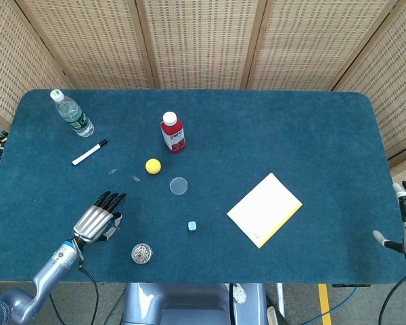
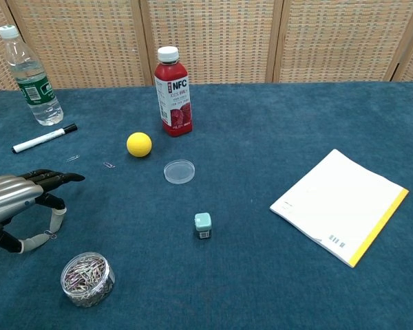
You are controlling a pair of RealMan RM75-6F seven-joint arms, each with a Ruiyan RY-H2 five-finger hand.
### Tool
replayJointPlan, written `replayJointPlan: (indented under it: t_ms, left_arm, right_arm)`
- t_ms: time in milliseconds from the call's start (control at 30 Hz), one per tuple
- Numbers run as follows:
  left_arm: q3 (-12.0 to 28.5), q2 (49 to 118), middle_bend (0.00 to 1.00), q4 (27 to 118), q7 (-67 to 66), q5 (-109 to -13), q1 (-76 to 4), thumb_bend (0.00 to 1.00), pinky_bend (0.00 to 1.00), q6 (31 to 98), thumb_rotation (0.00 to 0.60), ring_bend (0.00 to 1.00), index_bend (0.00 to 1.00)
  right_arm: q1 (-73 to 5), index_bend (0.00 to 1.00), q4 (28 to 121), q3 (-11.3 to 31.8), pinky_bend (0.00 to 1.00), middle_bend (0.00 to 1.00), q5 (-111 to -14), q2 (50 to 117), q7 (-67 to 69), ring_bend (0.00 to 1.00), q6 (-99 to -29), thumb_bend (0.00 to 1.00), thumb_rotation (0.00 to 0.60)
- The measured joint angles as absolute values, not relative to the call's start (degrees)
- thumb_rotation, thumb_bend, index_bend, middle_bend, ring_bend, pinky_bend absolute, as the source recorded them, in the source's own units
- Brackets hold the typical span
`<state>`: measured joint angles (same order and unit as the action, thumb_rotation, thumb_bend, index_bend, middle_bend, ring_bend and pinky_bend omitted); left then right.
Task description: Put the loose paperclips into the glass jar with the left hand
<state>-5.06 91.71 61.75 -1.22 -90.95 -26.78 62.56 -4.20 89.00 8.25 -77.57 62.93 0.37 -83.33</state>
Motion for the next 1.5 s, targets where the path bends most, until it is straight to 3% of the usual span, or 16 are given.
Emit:
replayJointPlan:
  t_ms: [733, 1000, 1500]
  left_arm:
    - [-4.5, 90.4, 0.0, 63.9, -0.8, -91.6, -26.7, 0.43, 0.0, 64.9, 0.6, 0.0, 0.69]
    - [-4.3, 87.5, 0.0, 69.8, -0.8, -93.7, -26.9, 0.43, 0.0, 67.8, 0.6, 0.0, 0.68]
    - [-10.7, 82.7, 0.0, 83.8, -3.9, -104.3, -27.9, 0.43, 0.0, 69.2, 0.6, 0.0, 0.68]
  right_arm:
    - [-4.1, 0.0, 89.1, 8.3, 0.0, 0.0, -77.6, 62.9, 0.5, 0.0, -83.5, 0.0, 0.6]
    - [-4.1, 0.0, 89.1, 8.3, 0.0, 0.0, -77.6, 62.8, 0.7, 0.0, -83.6, 0.0, 0.6]
    - [-4.0, 0.0, 89.2, 8.3, 0.0, 0.0, -77.5, 62.7, 0.7, 0.0, -83.7, 0.0, 0.6]
